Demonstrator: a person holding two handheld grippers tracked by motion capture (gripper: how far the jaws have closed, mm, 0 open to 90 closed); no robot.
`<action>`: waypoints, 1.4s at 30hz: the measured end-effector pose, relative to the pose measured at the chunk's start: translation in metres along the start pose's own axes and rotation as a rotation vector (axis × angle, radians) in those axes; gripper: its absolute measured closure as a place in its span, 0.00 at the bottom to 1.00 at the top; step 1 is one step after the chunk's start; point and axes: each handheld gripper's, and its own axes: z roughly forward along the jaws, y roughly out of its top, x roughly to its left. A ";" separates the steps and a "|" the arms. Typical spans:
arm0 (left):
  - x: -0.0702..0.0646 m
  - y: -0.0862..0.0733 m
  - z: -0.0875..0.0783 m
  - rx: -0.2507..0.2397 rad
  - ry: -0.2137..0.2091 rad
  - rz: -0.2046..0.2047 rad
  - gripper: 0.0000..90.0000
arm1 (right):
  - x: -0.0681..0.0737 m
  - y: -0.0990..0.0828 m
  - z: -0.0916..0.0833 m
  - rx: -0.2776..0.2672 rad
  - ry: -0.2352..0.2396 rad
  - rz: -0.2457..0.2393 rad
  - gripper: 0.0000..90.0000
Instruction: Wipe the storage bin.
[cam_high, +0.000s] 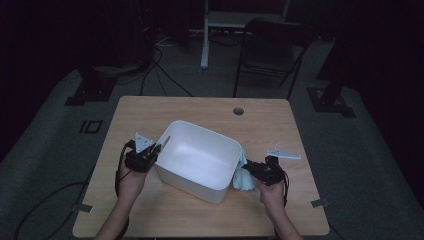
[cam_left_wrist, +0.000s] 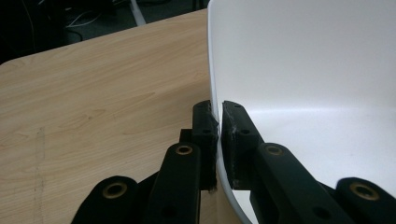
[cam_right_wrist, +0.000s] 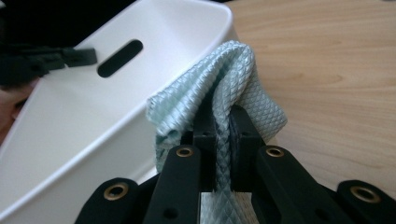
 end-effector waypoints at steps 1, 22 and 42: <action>0.000 0.000 0.000 0.000 0.000 0.000 0.93 | 0.000 0.000 0.000 0.000 0.000 0.000 0.93; -0.001 -0.001 0.000 -0.011 -0.043 0.016 0.92 | -0.007 -0.006 0.010 0.015 -0.046 -0.004 0.93; -0.001 -0.002 0.000 -0.010 -0.053 -0.020 0.90 | -0.032 -0.033 0.041 0.161 -0.111 0.082 0.93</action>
